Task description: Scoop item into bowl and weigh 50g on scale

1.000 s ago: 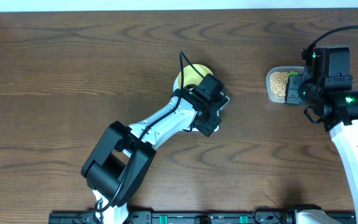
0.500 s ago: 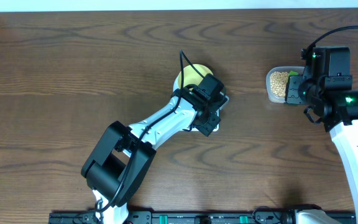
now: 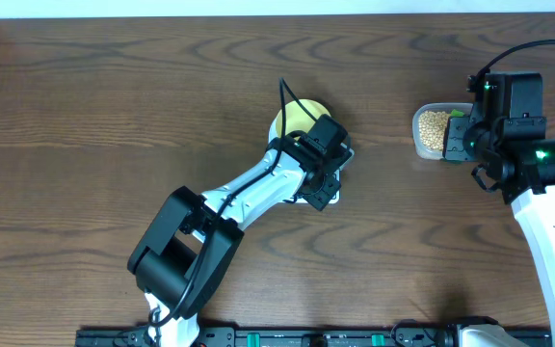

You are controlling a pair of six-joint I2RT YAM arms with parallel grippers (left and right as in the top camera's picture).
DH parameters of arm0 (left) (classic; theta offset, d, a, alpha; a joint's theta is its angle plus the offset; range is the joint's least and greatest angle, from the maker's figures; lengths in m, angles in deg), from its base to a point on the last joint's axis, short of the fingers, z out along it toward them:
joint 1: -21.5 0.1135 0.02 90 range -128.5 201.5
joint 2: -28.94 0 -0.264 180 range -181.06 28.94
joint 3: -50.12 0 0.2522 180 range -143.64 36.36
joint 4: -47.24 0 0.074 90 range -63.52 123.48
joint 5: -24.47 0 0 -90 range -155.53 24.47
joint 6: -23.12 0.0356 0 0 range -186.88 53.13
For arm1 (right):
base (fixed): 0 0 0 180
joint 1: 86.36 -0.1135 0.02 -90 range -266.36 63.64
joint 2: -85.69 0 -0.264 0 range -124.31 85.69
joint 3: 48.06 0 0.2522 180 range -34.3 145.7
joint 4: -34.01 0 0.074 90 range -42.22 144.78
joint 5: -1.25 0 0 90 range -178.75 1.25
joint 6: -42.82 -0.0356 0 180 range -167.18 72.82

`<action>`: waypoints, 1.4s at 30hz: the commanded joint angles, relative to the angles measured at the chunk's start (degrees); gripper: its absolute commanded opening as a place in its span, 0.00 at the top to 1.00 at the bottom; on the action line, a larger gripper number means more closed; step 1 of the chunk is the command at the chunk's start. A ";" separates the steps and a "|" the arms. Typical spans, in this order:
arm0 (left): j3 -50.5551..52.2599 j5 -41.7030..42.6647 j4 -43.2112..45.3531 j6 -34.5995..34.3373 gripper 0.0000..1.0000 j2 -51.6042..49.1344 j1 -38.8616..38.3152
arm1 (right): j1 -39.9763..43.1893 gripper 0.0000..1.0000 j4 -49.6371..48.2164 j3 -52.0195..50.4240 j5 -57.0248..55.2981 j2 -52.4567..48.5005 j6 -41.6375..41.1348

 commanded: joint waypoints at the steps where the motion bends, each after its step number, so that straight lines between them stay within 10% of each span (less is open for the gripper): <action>1: 0.63 -0.48 -0.39 -0.50 0.47 -4.15 -0.07 | -0.20 0.99 -0.17 1.01 -1.07 0.57 0.46; 42: 1.03 1.22 -3.65 -1.62 0.45 -2.67 -0.07 | -0.20 0.99 -0.59 1.01 -2.40 0.57 0.44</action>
